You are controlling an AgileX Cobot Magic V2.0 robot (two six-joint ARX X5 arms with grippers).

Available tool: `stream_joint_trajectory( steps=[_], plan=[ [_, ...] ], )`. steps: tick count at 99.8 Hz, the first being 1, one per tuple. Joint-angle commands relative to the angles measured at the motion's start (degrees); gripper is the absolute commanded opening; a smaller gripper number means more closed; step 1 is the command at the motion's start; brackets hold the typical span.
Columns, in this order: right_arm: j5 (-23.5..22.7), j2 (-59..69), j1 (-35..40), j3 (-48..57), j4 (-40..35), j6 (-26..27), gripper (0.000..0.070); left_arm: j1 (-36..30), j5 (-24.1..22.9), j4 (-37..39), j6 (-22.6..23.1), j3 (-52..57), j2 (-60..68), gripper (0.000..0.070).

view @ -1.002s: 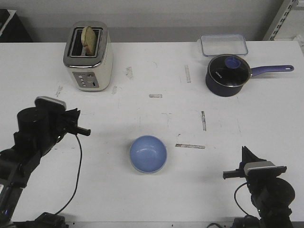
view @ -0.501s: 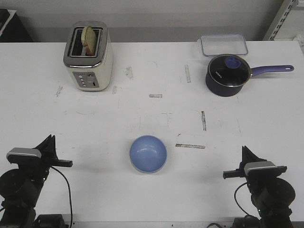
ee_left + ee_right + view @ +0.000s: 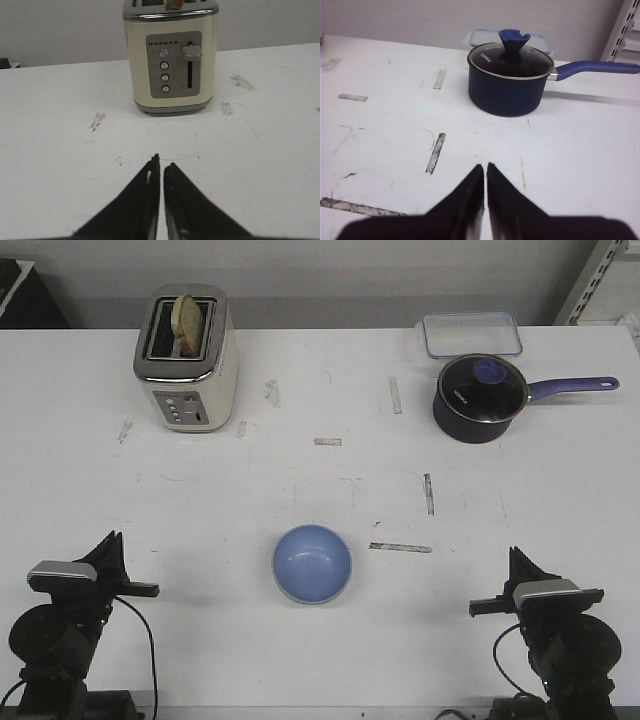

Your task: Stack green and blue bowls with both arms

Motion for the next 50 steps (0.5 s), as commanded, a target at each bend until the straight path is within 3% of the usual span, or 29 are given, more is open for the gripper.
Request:
stream_joint_trajectory(
  steps=[1,50],
  plan=[
    [0.04,0.26,0.09,0.13,0.63,-0.24,0.0002,0.02,0.13,0.5,0.44,1.03,-0.2,0.0001],
    [0.02,0.26,0.09,0.13,0.61,-0.26,0.0002,-0.22,-1.46,-1.75,0.24,0.63,-2.62,0.0001]
  ],
)
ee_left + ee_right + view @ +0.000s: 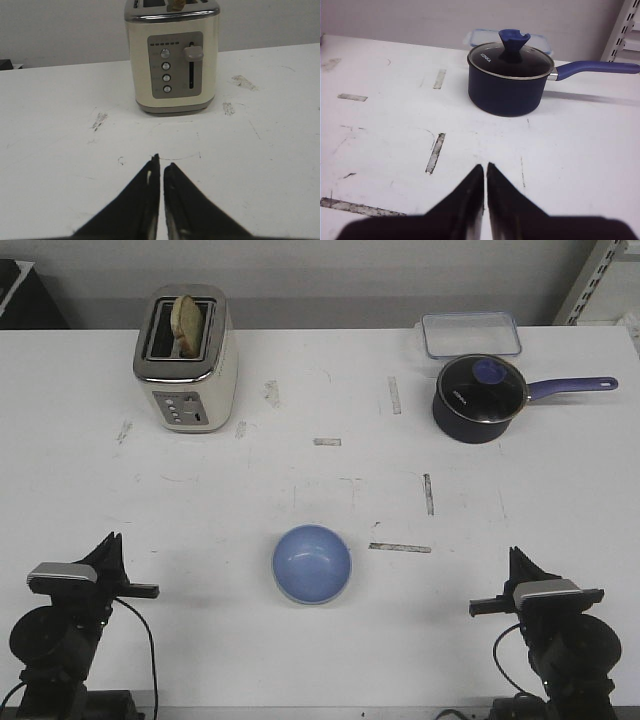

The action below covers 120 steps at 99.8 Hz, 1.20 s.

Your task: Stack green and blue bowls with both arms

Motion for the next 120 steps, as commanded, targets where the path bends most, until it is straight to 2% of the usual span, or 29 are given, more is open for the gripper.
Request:
stream_joint_trajectory(
  steps=[1,9,20,40,54,61,120],
  plan=[
    [0.02,0.26,0.09,0.13,0.61,-0.22,0.0002,-0.22,-0.7,-0.72,-0.09,0.52,-1.57,0.0001],
    [0.02,0.26,0.09,0.13,0.59,-0.24,0.0002,-0.24,-0.87,0.26,-2.12,-1.49,-4.72,0.0001],
    [0.02,0.26,0.09,0.13,0.59,-0.22,0.0002,-0.22,-1.29,2.73,-2.34,-6.84,-9.31,0.0001],
    [0.02,0.26,0.09,0.15,0.59,-0.22,0.0002,-0.24,-1.29,10.23,-2.49,-18.97,-16.39,0.0001],
    [0.02,0.22,0.09,0.15,0.61,-0.24,0.0002,-0.24,-1.29,17.59,-2.56,-25.75,-16.2,0.0001],
    [0.04,0.24,0.09,0.15,0.57,-0.22,0.0002,-0.42,-1.11,15.72,-2.56,-25.59,-16.2,0.0001],
    [0.02,0.22,0.09,0.15,0.59,-0.22,0.0002,-0.5,-1.14,16.15,-2.56,-25.59,-16.17,0.0001]
  ],
)
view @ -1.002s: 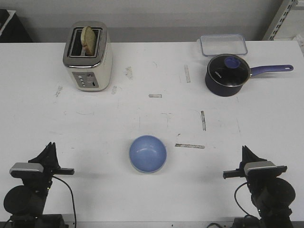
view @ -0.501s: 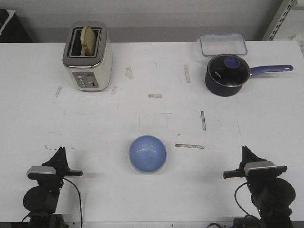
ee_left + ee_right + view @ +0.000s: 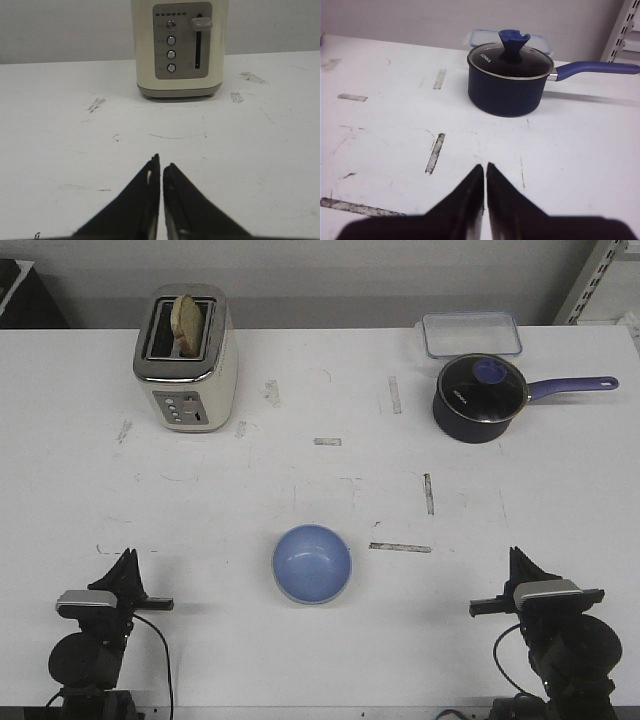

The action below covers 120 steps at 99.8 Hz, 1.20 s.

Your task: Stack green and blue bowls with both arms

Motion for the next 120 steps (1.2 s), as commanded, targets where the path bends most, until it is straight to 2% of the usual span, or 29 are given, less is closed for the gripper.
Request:
stream_joint_trajectory(
  steps=[1,44,68,77,93,120],
  plan=[
    [0.0,0.24,0.09,0.15,0.55,-0.22,0.0002,-0.09,-0.07,0.92,-0.13,-1.22,-0.11,0.0001],
    [0.0,-0.17,-1.77,-1.01,1.6,-0.09,0.0001,-0.09,-0.07,0.92,-0.13,-1.22,-0.11,0.0001],
    [-0.02,-6.05,-5.27,-15.8,17.33,4.17,0.0002,-0.09,-0.07,0.92,-0.13,-1.22,-0.11,0.0001],
    [-0.09,-9.94,-5.07,-21.64,20.83,4.35,0.0002,-0.09,-0.07,0.92,-0.13,-1.22,-0.11,0.0001],
    [-0.07,-17.0,-3.82,-28.13,21.51,4.37,0.0002,-0.09,-0.07,0.92,-0.13,-1.22,-0.11,0.0001],
    [0.0,-16.59,-3.39,-28.04,20.96,4.24,0.0002,-0.07,-0.04,0.94,-0.13,-1.2,-0.11,0.0001]
  ],
)
